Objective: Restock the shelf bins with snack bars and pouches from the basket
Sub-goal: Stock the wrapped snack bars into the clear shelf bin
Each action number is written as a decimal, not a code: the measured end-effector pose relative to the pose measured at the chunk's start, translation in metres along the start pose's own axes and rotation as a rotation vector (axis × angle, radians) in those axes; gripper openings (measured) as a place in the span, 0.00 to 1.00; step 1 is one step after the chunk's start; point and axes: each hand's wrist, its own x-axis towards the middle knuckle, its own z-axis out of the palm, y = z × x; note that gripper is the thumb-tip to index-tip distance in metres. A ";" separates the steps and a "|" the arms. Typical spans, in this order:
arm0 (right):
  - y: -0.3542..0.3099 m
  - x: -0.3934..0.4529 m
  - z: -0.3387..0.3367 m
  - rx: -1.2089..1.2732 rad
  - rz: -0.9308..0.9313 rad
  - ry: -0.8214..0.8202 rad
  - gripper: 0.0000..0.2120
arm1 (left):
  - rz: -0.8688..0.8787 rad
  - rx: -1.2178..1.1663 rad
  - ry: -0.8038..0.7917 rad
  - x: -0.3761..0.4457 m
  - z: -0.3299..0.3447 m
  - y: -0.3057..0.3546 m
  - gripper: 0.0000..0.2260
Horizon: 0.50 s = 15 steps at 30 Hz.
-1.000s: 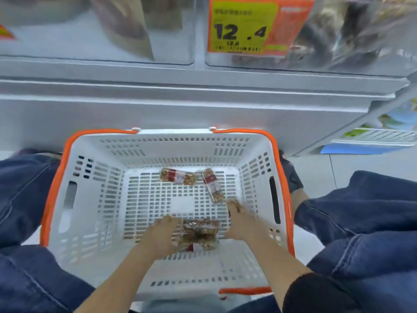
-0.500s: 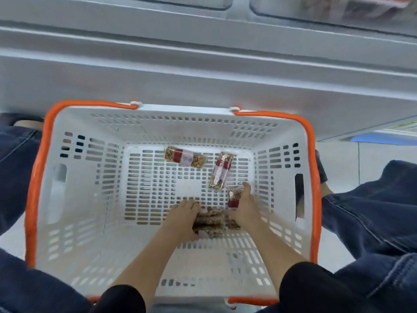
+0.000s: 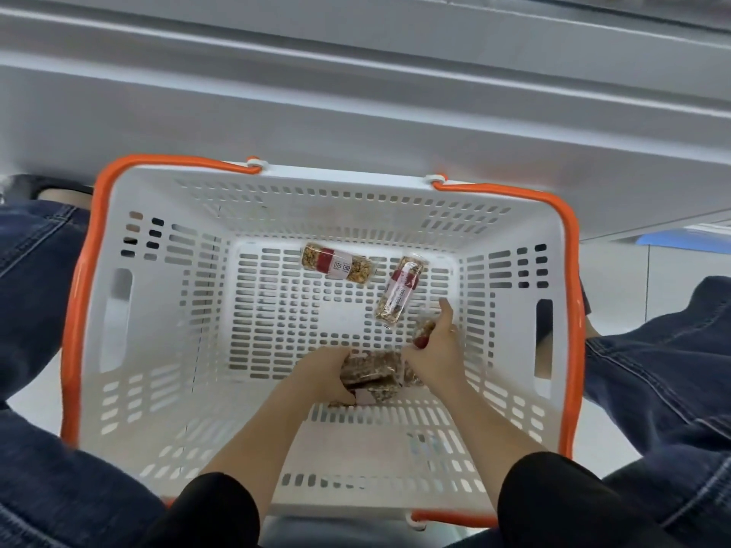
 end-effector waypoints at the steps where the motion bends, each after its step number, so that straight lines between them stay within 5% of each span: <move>1: -0.004 0.000 -0.001 0.035 -0.008 0.029 0.46 | -0.014 -0.016 -0.023 0.000 -0.003 -0.002 0.20; 6: -0.044 0.013 -0.004 0.165 -0.053 0.234 0.34 | -0.059 -0.049 -0.139 0.003 -0.006 -0.004 0.24; 11: -0.060 0.045 0.009 0.101 0.110 0.007 0.44 | -0.094 -0.038 -0.208 0.004 -0.008 -0.001 0.21; 15: -0.066 0.055 0.024 -0.013 0.132 0.030 0.49 | -0.093 -0.208 -0.099 -0.009 -0.007 -0.007 0.15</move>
